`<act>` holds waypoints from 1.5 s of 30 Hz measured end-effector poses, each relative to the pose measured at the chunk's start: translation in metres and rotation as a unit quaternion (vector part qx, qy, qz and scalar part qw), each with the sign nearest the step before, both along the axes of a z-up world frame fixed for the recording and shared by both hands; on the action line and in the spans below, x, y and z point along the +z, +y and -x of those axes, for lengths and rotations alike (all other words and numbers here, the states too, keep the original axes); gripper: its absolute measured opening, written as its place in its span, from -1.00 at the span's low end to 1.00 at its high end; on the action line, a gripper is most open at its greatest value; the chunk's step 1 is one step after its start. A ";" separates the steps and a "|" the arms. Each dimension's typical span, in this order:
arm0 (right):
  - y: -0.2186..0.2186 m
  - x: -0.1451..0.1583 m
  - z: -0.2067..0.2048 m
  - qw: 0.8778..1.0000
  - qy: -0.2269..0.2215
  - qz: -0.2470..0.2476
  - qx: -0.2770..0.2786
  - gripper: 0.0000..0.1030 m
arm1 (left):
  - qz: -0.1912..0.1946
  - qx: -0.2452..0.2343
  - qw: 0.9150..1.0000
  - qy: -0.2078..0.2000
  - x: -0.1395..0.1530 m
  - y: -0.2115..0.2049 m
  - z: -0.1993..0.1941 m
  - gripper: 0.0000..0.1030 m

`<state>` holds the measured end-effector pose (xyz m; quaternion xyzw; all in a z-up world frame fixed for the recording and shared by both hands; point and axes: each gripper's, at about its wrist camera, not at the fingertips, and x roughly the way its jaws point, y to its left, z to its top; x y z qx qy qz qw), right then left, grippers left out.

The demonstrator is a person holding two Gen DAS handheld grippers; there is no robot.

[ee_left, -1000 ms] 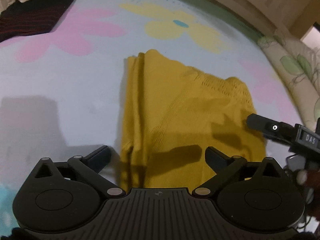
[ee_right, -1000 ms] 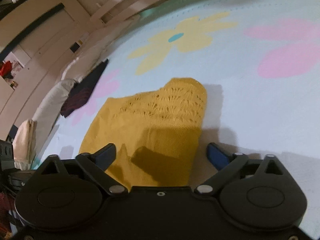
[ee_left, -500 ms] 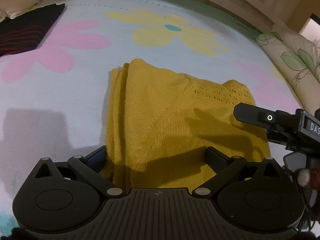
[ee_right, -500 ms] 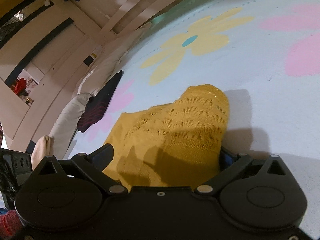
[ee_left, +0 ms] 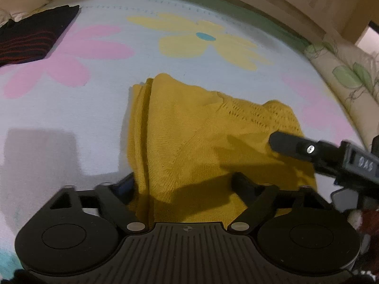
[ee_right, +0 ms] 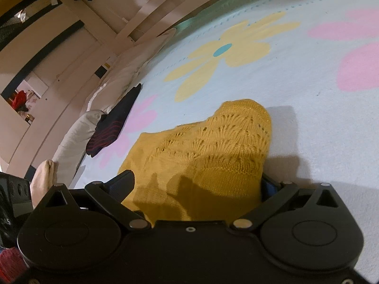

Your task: Fold small clothes

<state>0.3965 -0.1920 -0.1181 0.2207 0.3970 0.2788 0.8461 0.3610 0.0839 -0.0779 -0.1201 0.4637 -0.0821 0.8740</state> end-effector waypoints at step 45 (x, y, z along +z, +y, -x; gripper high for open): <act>-0.021 0.116 0.220 0.997 -0.053 0.052 0.018 -0.26 | 0.042 -0.079 0.990 -0.107 0.091 -0.040 0.217 -0.56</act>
